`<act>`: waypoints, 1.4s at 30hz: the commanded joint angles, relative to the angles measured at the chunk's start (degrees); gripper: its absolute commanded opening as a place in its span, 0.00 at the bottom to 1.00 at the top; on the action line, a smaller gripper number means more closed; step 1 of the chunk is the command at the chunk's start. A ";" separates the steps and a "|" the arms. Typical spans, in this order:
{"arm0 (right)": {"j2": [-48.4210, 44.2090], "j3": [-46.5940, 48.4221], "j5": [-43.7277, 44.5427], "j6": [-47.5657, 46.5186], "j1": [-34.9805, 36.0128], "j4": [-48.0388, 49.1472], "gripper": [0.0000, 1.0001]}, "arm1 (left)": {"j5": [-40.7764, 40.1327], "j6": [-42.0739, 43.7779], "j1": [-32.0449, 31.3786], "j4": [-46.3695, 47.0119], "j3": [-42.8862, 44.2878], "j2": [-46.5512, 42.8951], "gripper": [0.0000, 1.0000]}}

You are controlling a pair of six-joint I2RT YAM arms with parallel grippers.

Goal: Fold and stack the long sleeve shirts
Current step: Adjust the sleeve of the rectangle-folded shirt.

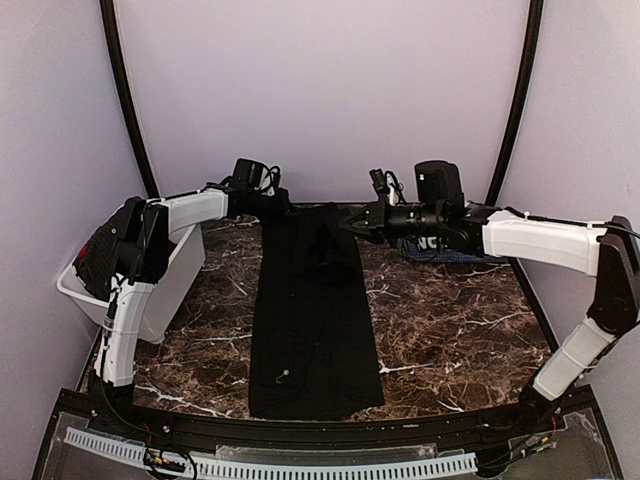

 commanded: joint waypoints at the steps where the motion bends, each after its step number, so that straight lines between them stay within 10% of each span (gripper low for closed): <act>1: 0.80 4.79 -3.47 3.98 0.65 10.20 0.00 | 1.09 2.42 0.12 -1.28 2.77 -0.75 0.00; 10: 6.13 13.73 -8.53 5.89 3.26 18.84 0.00 | 0.37 3.37 0.87 -4.34 8.68 2.46 0.02; 17: 9.94 21.11 -4.62 -0.45 3.13 17.20 0.00 | -0.07 3.39 4.28 -9.34 8.74 -1.25 0.44; 23: 15.17 27.79 3.99 -3.29 2.93 15.22 0.00 | -0.81 2.15 4.97 -7.01 -3.26 -10.04 0.60; 42: 16.01 29.99 7.70 -10.60 2.87 13.40 0.00 | 8.72 -9.25 1.70 15.80 -44.19 -29.29 0.53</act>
